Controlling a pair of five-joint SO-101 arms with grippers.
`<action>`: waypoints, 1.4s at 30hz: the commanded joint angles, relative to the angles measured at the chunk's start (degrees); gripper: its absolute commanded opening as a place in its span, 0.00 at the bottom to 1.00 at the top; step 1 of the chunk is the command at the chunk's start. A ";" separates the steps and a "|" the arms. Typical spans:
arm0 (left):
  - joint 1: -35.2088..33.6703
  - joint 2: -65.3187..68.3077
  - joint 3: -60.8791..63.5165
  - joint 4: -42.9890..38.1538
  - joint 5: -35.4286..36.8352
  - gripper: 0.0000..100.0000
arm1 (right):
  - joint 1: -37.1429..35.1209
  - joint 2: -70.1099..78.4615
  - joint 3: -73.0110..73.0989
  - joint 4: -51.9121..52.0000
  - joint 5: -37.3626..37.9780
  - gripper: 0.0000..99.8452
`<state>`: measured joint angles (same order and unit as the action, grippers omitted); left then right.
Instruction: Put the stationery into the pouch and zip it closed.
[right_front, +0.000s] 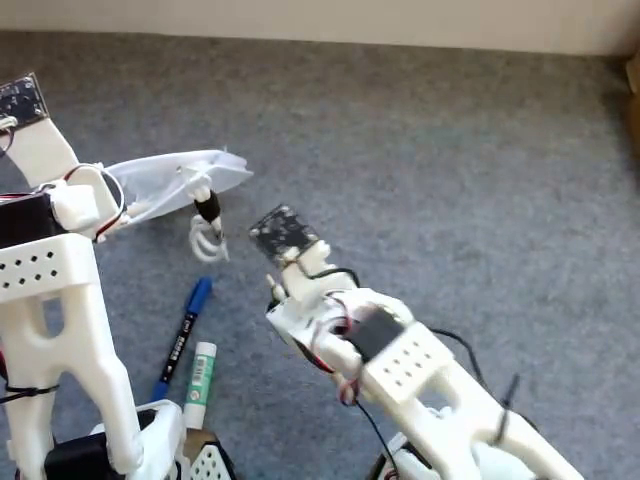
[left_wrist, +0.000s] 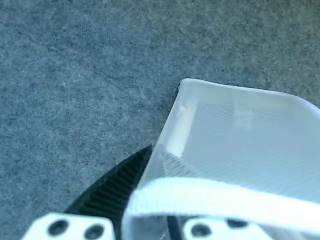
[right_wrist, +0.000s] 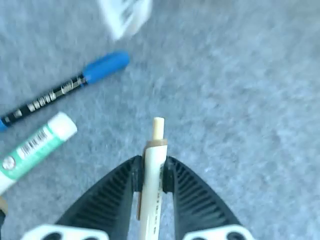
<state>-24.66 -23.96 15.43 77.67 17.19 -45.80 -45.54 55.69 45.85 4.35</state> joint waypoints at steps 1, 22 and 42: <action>1.01 0.31 -0.84 -0.79 0.35 0.01 | 1.27 -10.95 0.22 0.40 0.53 0.00; 2.59 0.31 0.13 -1.23 0.26 0.01 | 1.01 -25.19 0.48 -23.25 0.44 0.00; 2.59 0.31 0.31 -1.23 0.18 0.01 | -8.22 -24.75 0.22 -51.03 0.88 0.00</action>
<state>-22.73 -23.96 15.43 77.49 17.01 -52.57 -69.01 56.92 0.40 4.35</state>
